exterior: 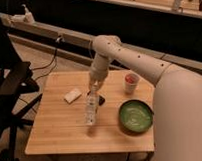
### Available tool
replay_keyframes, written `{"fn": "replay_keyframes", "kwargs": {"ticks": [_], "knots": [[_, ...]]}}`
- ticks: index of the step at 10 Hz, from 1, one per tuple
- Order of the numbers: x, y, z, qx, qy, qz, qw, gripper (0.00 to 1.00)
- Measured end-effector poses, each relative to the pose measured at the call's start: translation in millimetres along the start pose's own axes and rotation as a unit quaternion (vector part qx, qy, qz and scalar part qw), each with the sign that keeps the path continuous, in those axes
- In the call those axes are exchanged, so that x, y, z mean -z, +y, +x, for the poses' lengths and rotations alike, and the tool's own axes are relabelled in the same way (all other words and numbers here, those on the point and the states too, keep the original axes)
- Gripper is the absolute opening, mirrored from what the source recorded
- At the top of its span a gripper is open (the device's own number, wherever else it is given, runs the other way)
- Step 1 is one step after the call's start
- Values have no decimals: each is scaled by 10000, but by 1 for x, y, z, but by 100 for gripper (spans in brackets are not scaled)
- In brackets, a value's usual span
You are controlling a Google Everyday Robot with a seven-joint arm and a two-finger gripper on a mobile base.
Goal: Stand the bottle upright
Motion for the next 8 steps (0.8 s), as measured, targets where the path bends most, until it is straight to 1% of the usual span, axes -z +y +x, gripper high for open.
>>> {"fn": "replay_keyframes", "kwargs": {"ticks": [2, 3, 5, 7, 8], "knots": [[10, 1, 8, 5, 375, -47, 9993, 0], [14, 3, 11, 12, 486, -59, 9988, 0], [26, 5, 18, 50, 774, -96, 9969, 0], [42, 8, 24, 105, 1090, -88, 9939, 0], [50, 6, 26, 152, 1337, -124, 9908, 0]]}}
